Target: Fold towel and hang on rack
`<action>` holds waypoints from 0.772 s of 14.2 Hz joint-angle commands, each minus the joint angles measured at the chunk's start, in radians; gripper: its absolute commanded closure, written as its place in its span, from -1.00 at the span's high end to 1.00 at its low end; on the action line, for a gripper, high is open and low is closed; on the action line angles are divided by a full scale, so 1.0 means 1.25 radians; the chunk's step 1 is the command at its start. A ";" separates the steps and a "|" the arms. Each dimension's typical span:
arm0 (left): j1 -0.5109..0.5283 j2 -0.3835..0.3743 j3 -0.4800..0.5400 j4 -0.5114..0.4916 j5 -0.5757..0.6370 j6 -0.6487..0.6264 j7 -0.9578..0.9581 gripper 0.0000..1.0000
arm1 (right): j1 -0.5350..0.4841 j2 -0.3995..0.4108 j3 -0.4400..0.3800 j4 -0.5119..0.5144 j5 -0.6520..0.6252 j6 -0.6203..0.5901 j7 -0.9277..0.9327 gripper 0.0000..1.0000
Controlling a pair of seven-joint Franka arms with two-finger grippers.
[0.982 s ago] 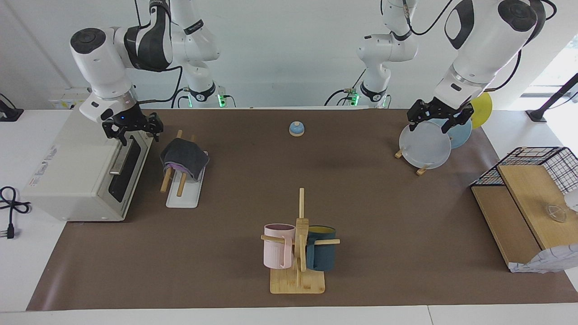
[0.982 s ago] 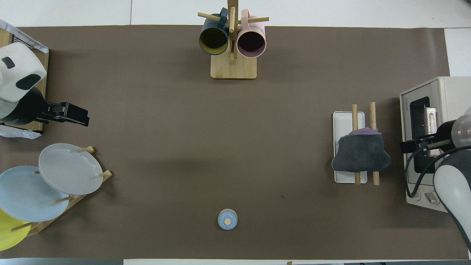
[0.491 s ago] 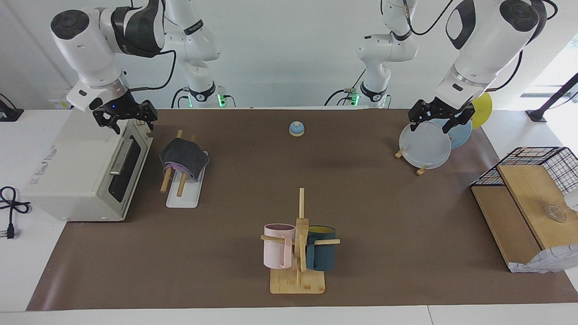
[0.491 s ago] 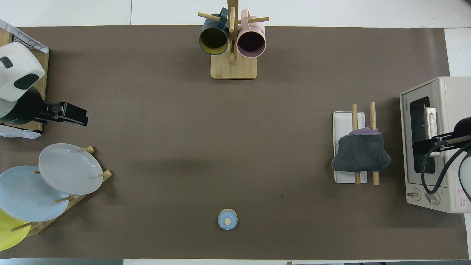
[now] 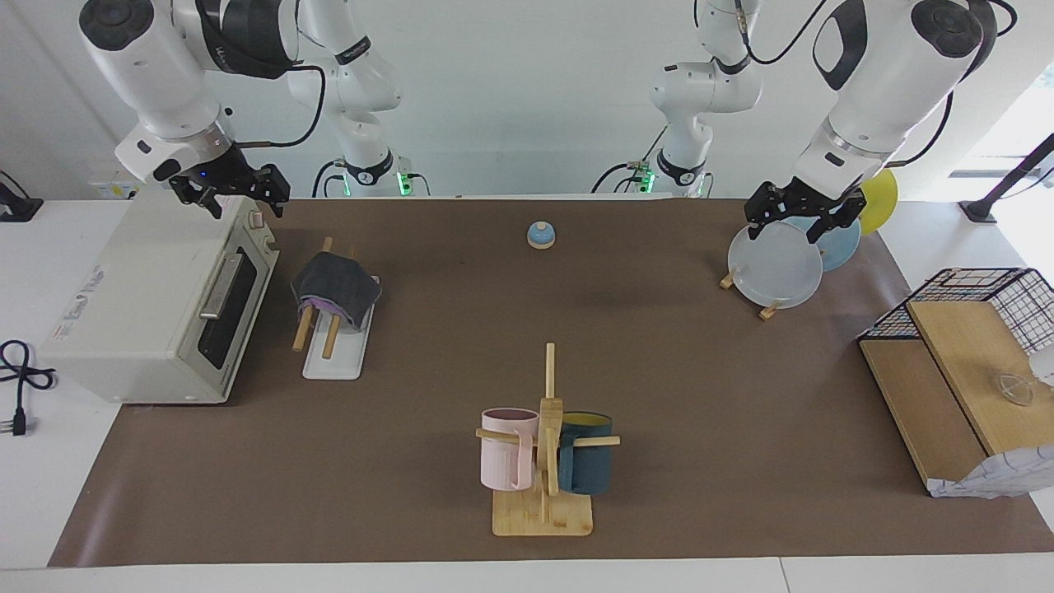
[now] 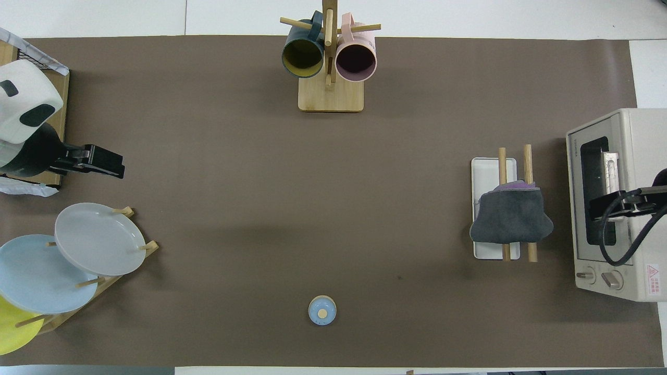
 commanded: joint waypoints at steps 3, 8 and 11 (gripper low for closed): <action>-0.002 -0.012 0.006 -0.007 -0.009 -0.005 0.002 1.00 | -0.001 0.060 0.010 0.072 0.049 -0.028 0.025 1.00; -0.002 -0.012 0.006 -0.007 -0.009 -0.004 0.002 1.00 | -0.002 0.062 -0.001 0.079 0.048 -0.028 0.028 1.00; -0.002 -0.012 0.006 -0.007 -0.009 -0.005 0.002 1.00 | 0.004 0.128 -0.004 0.172 0.042 -0.082 0.030 1.00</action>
